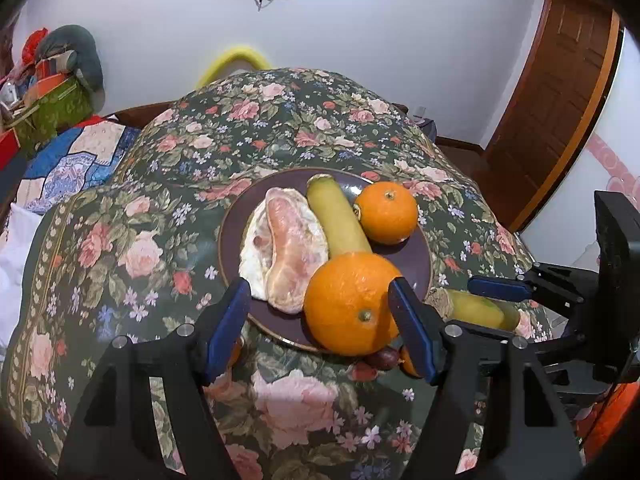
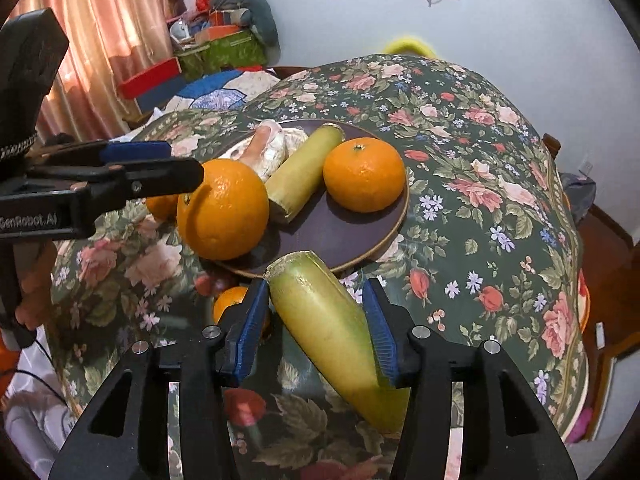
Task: Organize fruits
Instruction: 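Lift the green sugarcane and lower it onto the plate with the right tool, then release the sugarcane on the plate and grasp a small mandarin with the right tool, then grasp a second small mandarin with the left tool while the right tool lifts its mandarin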
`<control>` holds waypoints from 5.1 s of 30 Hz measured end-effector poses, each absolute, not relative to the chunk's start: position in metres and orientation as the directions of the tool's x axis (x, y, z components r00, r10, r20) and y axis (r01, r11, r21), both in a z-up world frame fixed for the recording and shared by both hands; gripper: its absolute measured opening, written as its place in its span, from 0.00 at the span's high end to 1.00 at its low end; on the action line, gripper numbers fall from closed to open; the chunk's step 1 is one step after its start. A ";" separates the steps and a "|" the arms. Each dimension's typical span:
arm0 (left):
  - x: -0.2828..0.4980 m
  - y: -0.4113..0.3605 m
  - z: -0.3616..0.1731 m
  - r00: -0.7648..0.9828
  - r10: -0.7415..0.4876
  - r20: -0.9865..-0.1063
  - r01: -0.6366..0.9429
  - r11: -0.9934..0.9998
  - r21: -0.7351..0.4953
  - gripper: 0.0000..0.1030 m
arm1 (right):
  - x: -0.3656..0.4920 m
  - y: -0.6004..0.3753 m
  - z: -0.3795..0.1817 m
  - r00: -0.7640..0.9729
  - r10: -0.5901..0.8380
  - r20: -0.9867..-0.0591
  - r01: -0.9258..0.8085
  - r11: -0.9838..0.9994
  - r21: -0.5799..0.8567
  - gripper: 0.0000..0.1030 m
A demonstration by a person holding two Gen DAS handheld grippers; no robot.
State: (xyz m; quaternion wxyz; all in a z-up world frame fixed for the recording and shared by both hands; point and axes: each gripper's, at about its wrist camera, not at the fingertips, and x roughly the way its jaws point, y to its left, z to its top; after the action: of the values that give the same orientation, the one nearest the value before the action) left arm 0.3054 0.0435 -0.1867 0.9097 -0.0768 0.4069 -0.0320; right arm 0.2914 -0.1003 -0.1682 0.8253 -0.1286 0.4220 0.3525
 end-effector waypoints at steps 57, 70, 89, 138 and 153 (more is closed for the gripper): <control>0.294 0.081 -0.189 0.687 -0.098 -0.720 -0.069 0.977 -0.200 0.31 | 0.347 -0.068 -0.148 0.484 0.536 -0.692 -0.552 0.800 0.233 0.67; 0.285 0.085 -0.186 0.686 -0.088 -0.722 -0.082 0.977 -0.198 0.31 | 0.335 -0.071 -0.142 0.465 0.516 -0.720 -0.579 0.792 0.193 0.66; 0.235 0.086 -0.208 0.603 -0.096 -0.792 -0.094 0.977 -0.191 0.31 | 0.260 -0.080 -0.148 0.459 0.492 -0.740 -0.600 0.786 0.151 0.59; 0.290 0.102 -0.237 0.604 -0.082 -0.793 -0.075 0.984 -0.159 0.65 | 0.296 -0.075 -0.172 0.484 0.501 -0.718 -0.544 0.814 0.201 0.69; 0.318 0.067 -0.179 0.689 -0.139 -0.711 0.022 0.985 -0.171 0.65 | 0.293 -0.082 -0.148 0.529 0.524 -0.668 -0.557 0.808 0.192 0.69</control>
State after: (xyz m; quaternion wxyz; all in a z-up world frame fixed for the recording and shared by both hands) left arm 0.3179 0.0675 -0.1794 0.9160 -0.0743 0.3919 -0.0440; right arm 0.2935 -0.0820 -0.1482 0.8742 -0.0223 0.3740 0.3090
